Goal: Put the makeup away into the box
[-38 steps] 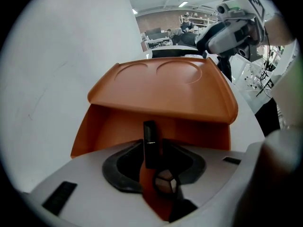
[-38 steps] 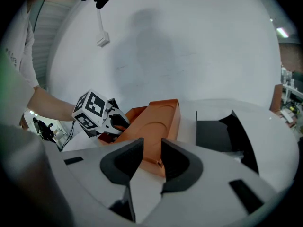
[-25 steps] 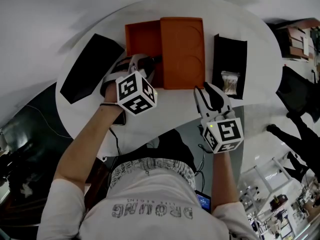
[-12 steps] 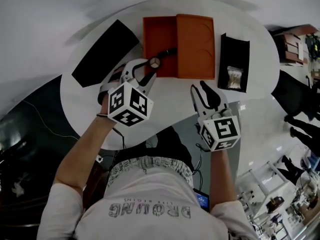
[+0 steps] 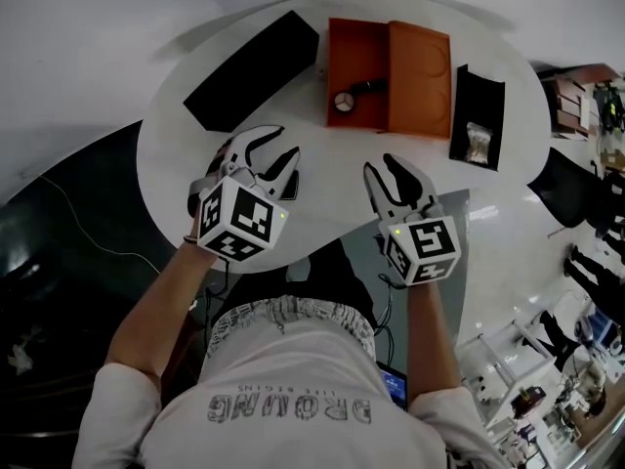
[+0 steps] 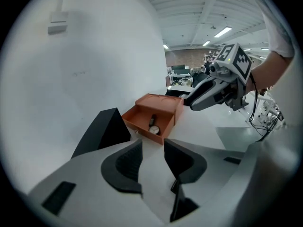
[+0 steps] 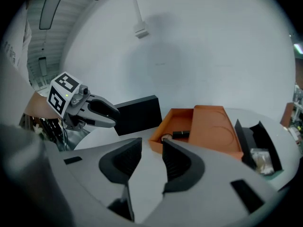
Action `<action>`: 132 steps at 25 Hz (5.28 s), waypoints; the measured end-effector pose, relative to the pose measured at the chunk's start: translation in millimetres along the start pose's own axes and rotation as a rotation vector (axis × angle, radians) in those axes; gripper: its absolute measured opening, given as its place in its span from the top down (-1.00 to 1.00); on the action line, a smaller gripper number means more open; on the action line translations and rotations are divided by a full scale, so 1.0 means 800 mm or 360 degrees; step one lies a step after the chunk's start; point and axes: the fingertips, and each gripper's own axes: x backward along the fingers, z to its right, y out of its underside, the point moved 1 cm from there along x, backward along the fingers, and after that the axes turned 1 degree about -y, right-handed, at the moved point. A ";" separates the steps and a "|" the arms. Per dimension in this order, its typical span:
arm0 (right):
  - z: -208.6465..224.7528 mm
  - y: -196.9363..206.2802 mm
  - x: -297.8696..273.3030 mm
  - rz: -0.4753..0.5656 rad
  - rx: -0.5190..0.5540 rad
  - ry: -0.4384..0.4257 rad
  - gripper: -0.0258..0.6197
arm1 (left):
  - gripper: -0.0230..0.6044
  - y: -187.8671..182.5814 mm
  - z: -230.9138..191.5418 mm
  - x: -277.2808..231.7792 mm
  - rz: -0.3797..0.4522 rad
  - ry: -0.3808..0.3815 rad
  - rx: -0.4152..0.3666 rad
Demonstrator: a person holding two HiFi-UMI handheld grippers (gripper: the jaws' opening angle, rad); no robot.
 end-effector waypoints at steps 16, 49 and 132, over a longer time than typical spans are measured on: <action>-0.108 0.038 -0.066 -0.0208 0.0129 -0.0170 0.27 | 0.45 0.103 -0.017 0.075 -0.0021 -0.0057 0.0204; -0.188 0.122 -0.154 -0.0730 0.1083 -0.0557 -0.20 | 0.47 0.220 -0.015 0.114 -0.0086 -0.0220 0.0557; 0.097 -0.111 -0.208 -0.0496 0.1156 -0.0470 -0.15 | 0.51 -0.024 -0.030 -0.016 0.0205 -0.0265 0.0621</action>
